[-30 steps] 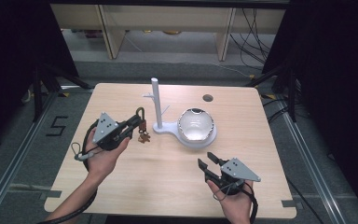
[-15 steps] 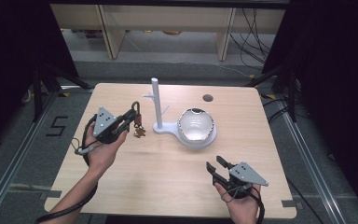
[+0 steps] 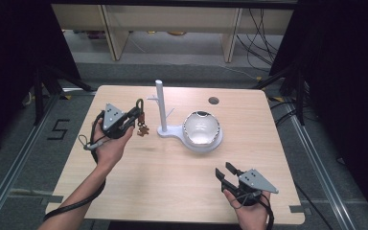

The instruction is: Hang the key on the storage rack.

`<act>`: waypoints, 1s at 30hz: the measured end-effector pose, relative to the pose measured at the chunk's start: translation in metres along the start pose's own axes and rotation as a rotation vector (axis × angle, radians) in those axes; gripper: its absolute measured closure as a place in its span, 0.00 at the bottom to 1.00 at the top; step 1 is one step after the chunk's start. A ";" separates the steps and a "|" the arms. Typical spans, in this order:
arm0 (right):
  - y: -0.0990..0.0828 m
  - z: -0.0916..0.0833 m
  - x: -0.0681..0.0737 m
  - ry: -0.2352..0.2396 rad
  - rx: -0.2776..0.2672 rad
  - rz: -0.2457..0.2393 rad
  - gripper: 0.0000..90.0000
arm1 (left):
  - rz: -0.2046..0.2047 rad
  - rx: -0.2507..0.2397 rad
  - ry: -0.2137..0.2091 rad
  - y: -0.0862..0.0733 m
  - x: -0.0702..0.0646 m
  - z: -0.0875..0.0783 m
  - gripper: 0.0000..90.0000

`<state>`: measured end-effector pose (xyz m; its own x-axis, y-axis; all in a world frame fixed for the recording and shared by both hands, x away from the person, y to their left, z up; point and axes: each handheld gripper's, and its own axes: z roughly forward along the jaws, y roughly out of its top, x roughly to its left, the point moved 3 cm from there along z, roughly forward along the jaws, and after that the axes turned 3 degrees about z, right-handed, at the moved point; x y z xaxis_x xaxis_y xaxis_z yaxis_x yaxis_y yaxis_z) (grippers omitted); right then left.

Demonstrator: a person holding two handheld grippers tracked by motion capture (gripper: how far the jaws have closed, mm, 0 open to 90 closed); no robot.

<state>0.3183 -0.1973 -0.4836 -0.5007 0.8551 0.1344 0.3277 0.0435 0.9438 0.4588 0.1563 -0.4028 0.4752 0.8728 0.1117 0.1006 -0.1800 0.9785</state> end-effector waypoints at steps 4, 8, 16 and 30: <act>-0.001 0.000 0.000 -0.001 0.001 0.005 0.60 | 0.000 0.010 0.009 0.000 0.001 0.006 0.93; -0.001 -0.001 0.002 -0.004 0.007 0.027 0.60 | -0.002 0.017 0.017 0.001 0.002 0.014 0.93; -0.002 0.000 -0.001 0.003 0.016 -0.004 0.60 | 0.001 0.027 0.031 0.003 0.002 0.023 0.93; -0.002 0.001 0.000 0.007 0.007 0.002 0.60 | 0.069 0.025 0.029 0.004 -0.009 0.027 0.93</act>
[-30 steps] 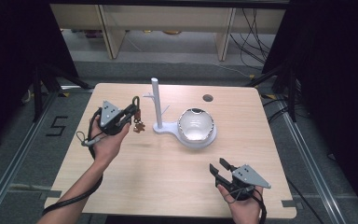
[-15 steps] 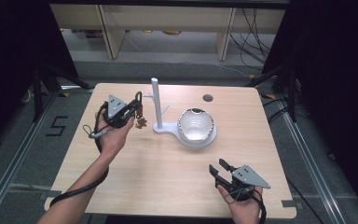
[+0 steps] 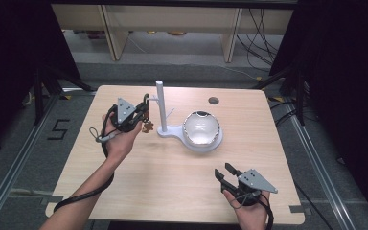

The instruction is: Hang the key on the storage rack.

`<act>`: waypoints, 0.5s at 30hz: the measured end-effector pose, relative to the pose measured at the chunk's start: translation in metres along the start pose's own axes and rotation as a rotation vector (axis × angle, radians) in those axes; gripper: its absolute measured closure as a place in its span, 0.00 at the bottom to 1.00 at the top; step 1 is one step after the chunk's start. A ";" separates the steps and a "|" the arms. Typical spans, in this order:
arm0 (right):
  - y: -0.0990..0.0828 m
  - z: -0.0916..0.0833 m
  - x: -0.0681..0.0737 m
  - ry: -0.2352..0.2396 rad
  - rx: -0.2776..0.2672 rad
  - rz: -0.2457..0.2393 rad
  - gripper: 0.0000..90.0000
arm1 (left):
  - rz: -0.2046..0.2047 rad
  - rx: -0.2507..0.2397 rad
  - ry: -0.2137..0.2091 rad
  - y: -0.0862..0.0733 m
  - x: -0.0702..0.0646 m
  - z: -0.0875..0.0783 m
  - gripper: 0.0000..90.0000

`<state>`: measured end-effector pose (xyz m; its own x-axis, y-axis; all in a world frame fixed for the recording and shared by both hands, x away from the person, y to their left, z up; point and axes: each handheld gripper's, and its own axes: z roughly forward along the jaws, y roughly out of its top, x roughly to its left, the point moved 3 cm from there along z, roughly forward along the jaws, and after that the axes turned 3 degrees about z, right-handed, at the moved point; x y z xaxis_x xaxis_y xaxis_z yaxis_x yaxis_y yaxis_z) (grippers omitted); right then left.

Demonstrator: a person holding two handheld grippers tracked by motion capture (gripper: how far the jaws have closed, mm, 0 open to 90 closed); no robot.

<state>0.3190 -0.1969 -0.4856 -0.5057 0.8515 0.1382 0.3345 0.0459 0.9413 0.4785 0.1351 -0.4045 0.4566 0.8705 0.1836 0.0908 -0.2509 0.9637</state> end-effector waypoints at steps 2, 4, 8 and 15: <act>0.000 0.000 -0.001 -0.002 -0.001 0.000 0.60 | 0.006 0.011 -0.001 0.000 -0.002 0.000 0.93; 0.000 0.000 0.000 0.004 0.004 0.007 0.60 | 0.012 0.012 -0.004 0.000 -0.004 0.001 0.93; 0.000 -0.001 -0.002 -0.012 0.002 -0.014 0.60 | 0.023 0.019 -0.013 -0.001 -0.008 0.005 0.93; 0.000 -0.003 -0.003 -0.002 0.008 -0.009 0.60 | 0.015 0.049 -0.043 -0.007 -0.012 0.013 0.93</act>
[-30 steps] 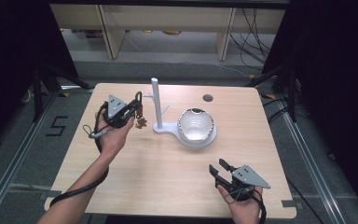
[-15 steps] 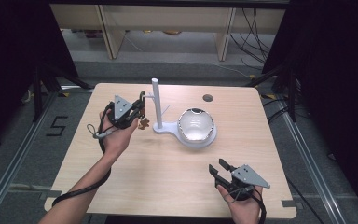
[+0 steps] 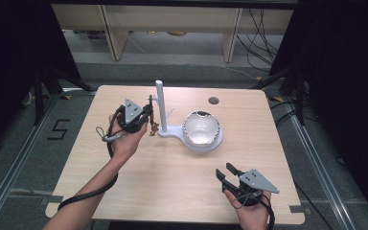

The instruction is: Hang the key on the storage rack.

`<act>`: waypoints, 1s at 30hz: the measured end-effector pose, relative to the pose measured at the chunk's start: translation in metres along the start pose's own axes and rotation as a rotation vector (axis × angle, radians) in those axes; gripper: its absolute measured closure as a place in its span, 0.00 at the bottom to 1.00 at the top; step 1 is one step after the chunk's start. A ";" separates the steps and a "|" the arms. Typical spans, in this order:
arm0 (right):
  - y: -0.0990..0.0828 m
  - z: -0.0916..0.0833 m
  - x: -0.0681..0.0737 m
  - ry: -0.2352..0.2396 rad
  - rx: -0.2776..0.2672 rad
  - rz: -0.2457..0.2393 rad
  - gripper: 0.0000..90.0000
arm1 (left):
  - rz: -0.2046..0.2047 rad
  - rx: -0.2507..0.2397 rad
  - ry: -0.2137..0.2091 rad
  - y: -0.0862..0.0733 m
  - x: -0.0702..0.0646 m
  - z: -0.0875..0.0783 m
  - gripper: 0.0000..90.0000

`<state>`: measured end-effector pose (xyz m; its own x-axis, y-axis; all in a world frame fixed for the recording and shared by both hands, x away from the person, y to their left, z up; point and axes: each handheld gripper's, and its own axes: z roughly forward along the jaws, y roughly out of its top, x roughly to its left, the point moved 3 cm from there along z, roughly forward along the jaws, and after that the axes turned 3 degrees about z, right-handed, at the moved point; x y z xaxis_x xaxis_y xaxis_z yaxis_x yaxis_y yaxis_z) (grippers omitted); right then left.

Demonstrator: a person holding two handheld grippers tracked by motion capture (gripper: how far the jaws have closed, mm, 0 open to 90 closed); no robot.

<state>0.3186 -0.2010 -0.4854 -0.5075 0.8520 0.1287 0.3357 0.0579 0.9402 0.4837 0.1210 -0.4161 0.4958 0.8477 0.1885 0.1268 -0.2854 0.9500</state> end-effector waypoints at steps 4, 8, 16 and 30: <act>-0.001 -0.002 0.002 -0.014 0.012 0.039 0.60 | -0.031 -0.004 -0.051 -0.003 -0.003 0.003 0.87; -0.002 -0.002 -0.001 -0.014 0.001 0.015 0.59 | -0.006 -0.030 -0.070 -0.005 0.001 -0.004 0.76; -0.003 -0.001 -0.004 -0.020 0.002 0.016 0.59 | -0.073 -0.038 -0.076 -0.020 0.013 -0.024 0.56; -0.010 0.002 -0.012 -0.027 0.021 0.033 0.58 | 0.151 -0.032 -0.059 -0.068 0.043 -0.067 0.45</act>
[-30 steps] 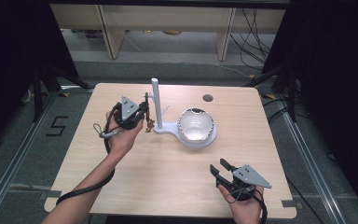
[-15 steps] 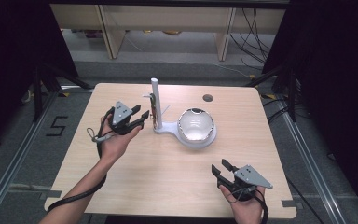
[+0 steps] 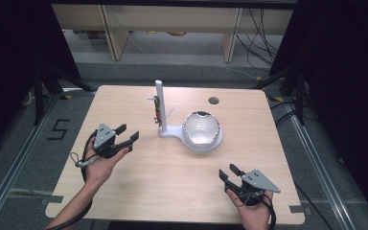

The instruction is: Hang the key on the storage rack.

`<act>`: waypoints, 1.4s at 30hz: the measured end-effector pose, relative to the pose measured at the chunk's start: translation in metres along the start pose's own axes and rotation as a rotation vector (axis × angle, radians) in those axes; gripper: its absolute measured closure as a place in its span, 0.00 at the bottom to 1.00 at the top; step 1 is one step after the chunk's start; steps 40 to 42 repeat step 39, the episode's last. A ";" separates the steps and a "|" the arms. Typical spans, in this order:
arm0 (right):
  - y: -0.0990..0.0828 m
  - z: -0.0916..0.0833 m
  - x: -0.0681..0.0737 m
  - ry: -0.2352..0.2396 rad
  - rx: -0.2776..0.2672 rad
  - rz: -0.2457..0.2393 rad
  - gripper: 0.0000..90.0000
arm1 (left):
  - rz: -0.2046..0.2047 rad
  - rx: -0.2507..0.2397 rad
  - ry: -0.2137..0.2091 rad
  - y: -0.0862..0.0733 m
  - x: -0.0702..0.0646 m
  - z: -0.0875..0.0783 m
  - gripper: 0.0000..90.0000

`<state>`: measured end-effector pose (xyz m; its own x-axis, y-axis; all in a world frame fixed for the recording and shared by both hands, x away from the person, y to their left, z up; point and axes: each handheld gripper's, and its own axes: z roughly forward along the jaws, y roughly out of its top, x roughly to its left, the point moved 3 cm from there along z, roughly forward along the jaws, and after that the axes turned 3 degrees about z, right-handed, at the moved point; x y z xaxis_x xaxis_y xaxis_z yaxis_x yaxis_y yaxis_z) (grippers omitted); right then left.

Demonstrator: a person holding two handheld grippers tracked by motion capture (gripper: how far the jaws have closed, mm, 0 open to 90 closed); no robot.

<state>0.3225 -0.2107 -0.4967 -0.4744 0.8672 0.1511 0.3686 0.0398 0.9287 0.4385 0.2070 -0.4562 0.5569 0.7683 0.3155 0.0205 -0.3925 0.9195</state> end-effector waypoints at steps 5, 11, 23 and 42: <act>-0.002 0.000 -0.002 -0.020 0.008 0.006 0.58 | -0.302 0.013 0.014 -0.014 -0.026 -0.010 0.45; -0.006 0.002 -0.007 -0.024 0.006 0.006 0.58 | -0.306 0.027 0.018 -0.037 -0.035 -0.024 0.44; -0.011 0.005 -0.009 -0.026 0.027 0.013 0.58 | -0.346 0.023 0.053 -0.073 -0.047 -0.039 0.43; -0.017 0.005 -0.006 -0.017 0.035 0.023 0.57 | -0.371 0.001 0.063 -0.076 -0.046 -0.041 0.41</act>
